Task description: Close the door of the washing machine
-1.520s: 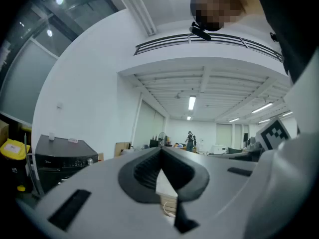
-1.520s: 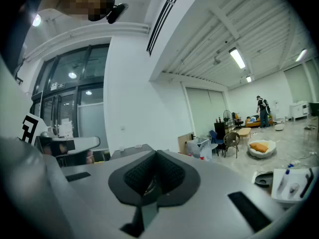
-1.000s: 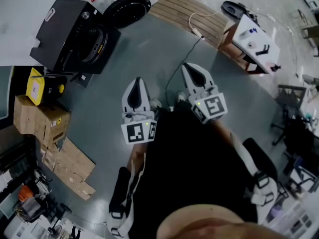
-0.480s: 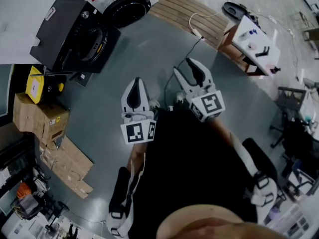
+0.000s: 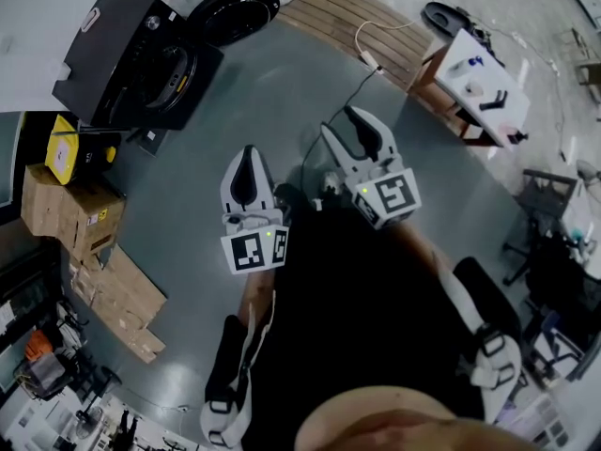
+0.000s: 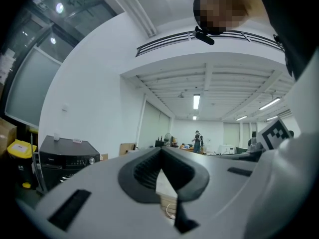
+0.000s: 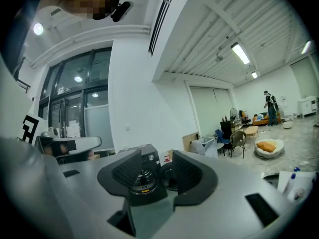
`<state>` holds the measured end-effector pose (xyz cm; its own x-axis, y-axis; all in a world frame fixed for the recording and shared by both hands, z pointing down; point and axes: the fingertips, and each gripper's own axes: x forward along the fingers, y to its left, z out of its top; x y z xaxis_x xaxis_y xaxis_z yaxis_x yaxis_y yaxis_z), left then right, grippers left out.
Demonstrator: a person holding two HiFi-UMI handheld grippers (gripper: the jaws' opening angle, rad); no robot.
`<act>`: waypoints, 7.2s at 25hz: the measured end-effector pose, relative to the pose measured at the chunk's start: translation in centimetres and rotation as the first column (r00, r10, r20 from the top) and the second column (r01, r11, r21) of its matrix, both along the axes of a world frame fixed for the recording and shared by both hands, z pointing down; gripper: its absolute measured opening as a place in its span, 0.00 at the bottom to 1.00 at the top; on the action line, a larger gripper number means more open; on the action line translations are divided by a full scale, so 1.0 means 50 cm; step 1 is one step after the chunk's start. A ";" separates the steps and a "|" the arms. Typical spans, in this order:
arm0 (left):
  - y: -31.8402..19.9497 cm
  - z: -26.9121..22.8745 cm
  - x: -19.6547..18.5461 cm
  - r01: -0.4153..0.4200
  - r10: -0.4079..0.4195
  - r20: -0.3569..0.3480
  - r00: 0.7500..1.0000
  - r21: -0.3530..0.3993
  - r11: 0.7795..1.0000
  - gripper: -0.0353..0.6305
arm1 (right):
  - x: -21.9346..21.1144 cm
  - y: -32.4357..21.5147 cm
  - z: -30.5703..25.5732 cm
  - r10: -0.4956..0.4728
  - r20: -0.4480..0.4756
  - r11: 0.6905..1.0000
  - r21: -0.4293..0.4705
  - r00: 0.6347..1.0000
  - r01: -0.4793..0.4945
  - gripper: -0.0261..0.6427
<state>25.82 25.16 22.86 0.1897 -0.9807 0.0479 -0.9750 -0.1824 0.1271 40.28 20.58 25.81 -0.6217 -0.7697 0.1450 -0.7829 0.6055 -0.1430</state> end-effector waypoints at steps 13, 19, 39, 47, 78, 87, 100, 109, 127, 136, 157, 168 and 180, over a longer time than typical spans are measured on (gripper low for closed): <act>-0.082 0.033 -0.019 0.027 -0.027 -0.003 1.000 -0.027 0.999 0.06 | -0.018 -0.088 0.014 -0.026 0.028 1.000 -0.013 0.999 0.026 0.32; -0.205 0.036 -0.078 0.006 -0.007 -0.012 1.000 -0.019 1.000 0.06 | -0.082 -0.204 0.029 -0.026 0.002 1.000 -0.012 1.000 0.026 0.32; -0.599 0.056 -0.276 -0.108 0.106 -0.057 0.993 -0.034 0.994 0.06 | -0.251 -0.582 0.027 0.107 0.014 0.994 -0.038 0.994 -0.106 0.32; -0.719 0.079 -0.285 -0.096 0.092 -0.067 0.994 -0.060 0.994 0.06 | -0.280 -0.715 0.081 0.074 0.001 0.994 -0.080 0.997 -0.074 0.32; -1.257 0.186 -0.228 0.151 -0.169 -0.060 0.984 -0.227 0.962 0.06 | -0.317 -1.342 0.501 -0.484 -0.279 0.842 -0.404 0.829 0.356 0.32; -1.300 0.229 -0.236 0.218 -0.240 -0.049 0.970 -0.277 0.936 0.06 | -0.353 -1.356 0.726 -0.723 -0.366 0.672 -0.568 0.586 0.476 0.31; -1.305 0.275 -0.244 0.260 -0.285 -0.033 0.958 -0.316 0.912 0.06 | -0.372 -1.373 0.955 -0.833 -0.463 0.550 -0.645 0.302 0.531 0.31; -1.274 0.299 -0.260 0.301 -0.331 -0.039 0.943 -0.330 0.895 0.06 | -0.378 -1.381 1.043 -0.845 -0.502 0.512 -0.655 0.187 0.556 0.26; -1.176 0.296 -0.289 0.359 -0.395 -0.051 0.917 -0.321 0.876 0.06 | -0.369 -1.310 1.052 -0.828 -0.548 0.500 -0.626 0.118 0.599 0.14; -1.070 0.308 -0.280 0.348 -0.386 -0.068 0.920 -0.312 0.884 0.06 | -0.333 -1.186 1.071 -0.832 -0.536 0.512 -0.645 0.142 0.567 0.14; -0.702 0.321 -0.305 0.498 -0.532 -0.073 0.843 -0.264 0.826 0.06 | -0.349 -0.832 1.078 -0.819 -0.491 0.573 -0.670 0.297 0.472 0.14; -0.542 0.341 -0.331 0.527 -0.557 -0.100 0.824 -0.224 0.820 0.06 | -0.386 -0.718 1.092 -0.782 -0.513 0.623 -0.668 0.355 0.407 0.15; -0.450 0.383 -0.368 0.589 -0.628 -0.104 0.772 -0.257 0.766 0.06 | -0.442 -0.610 1.094 -0.782 -0.479 0.616 -0.690 0.399 0.381 0.17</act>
